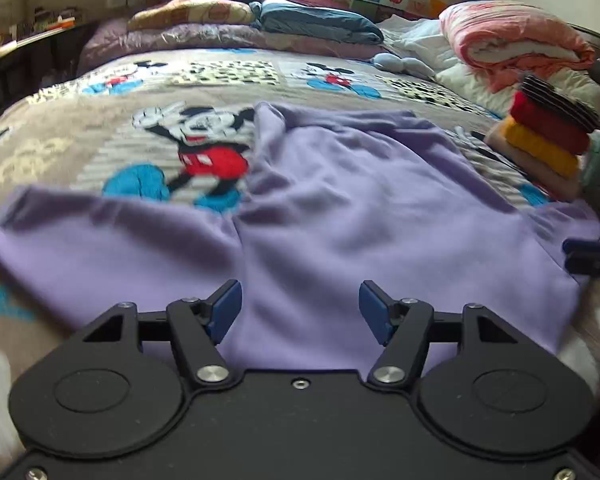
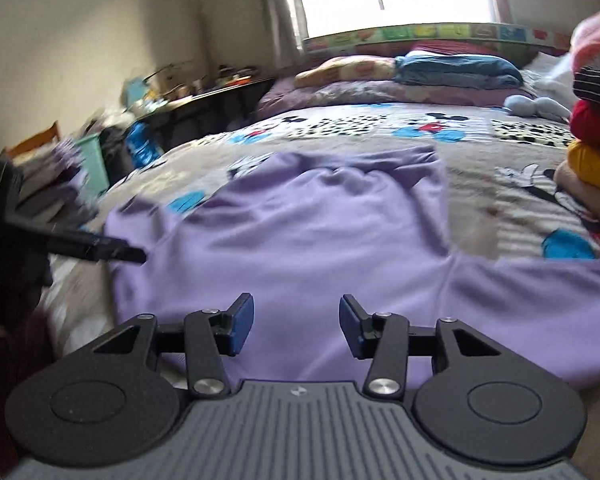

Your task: Fold clothes

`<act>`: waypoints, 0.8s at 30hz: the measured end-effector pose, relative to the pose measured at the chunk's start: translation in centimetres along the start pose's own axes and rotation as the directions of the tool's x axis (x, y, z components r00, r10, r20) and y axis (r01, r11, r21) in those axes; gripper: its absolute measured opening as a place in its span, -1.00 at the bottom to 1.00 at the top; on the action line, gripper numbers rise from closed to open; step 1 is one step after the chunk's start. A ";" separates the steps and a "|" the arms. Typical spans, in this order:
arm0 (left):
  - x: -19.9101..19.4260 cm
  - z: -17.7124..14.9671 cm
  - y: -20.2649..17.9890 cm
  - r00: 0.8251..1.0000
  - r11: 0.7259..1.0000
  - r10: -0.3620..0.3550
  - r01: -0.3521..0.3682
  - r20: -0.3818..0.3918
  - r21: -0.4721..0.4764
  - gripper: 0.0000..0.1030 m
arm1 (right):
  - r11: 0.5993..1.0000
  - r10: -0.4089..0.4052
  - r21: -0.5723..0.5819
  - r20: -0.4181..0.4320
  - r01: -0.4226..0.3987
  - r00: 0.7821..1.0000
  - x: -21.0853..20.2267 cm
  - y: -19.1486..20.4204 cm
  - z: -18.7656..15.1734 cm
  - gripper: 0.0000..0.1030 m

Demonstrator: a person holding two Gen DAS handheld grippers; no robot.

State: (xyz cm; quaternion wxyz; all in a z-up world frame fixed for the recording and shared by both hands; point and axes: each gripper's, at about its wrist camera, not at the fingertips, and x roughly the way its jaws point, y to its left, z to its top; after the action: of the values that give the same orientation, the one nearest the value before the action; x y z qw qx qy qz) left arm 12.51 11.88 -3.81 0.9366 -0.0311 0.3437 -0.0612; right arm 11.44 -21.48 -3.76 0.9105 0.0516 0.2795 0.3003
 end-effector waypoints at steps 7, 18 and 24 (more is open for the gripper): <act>4.3 5.1 2.6 0.999 0.998 -0.035 0.034 0.000 -0.050 0.24 | 0.989 -0.008 0.149 0.014 0.006 1.000 4.0 -6.4 5.1 -0.06; 12.6 14.2 6.7 0.990 0.974 -0.142 0.139 -0.004 -0.180 0.18 | 0.938 -0.028 0.347 0.001 0.026 1.000 13.6 -14.5 10.9 -0.06; 17.7 16.4 8.5 0.982 0.943 -0.185 0.166 -0.039 -0.290 0.03 | 0.912 -0.052 0.406 -0.016 0.054 0.999 18.3 -17.4 12.5 -0.06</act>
State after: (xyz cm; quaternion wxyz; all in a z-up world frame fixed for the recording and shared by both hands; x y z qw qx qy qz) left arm 37.30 18.17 -3.50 0.9012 -0.1941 0.3756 -0.0952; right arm 39.36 -24.19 -6.64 0.8871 0.2314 0.3391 0.2109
